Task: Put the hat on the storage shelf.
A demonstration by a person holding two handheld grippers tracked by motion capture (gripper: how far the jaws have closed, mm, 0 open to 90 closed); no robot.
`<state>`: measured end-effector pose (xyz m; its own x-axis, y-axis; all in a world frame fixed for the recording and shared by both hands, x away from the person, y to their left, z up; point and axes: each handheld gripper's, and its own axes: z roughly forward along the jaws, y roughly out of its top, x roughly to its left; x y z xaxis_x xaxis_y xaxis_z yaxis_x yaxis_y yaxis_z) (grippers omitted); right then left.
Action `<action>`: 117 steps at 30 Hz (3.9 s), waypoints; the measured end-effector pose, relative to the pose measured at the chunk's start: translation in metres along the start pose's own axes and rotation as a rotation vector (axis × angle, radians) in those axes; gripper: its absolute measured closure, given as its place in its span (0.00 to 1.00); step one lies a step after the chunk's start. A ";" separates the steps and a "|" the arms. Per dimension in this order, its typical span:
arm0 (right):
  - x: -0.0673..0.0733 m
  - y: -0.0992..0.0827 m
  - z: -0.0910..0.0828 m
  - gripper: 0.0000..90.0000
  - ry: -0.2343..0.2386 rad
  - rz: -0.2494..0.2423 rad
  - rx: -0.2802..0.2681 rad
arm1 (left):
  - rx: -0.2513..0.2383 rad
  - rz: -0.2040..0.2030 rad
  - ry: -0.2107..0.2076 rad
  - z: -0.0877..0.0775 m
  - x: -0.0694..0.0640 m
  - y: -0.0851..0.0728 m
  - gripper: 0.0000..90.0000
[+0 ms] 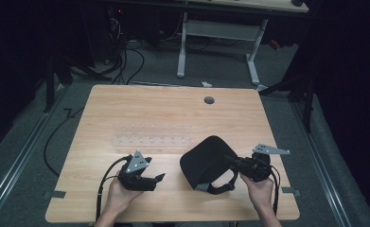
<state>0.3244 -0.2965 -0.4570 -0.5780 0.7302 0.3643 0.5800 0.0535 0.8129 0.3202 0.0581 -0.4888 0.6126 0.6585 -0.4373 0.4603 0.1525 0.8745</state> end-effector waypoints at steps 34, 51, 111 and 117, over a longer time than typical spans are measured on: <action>0.028 0.018 0.026 0.94 0.031 -0.052 0.056 | 0.033 0.058 -0.087 0.003 -0.025 -0.009 0.26; 0.038 0.024 0.037 0.94 0.044 -0.062 0.109 | 0.047 0.112 -0.072 0.004 -0.024 -0.016 0.26; 0.033 0.015 0.053 0.62 0.145 -0.009 0.049 | 0.147 0.025 -0.263 -0.019 -0.031 -0.005 0.96; 0.015 -0.001 0.051 0.55 0.009 -0.025 0.075 | 0.112 -0.017 -0.252 -0.024 -0.026 0.002 0.96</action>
<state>0.3447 -0.2509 -0.4755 -0.5978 0.7218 0.3487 0.6065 0.1228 0.7855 0.2898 0.0592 -0.4712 0.7381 0.4501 -0.5026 0.5317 0.0705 0.8440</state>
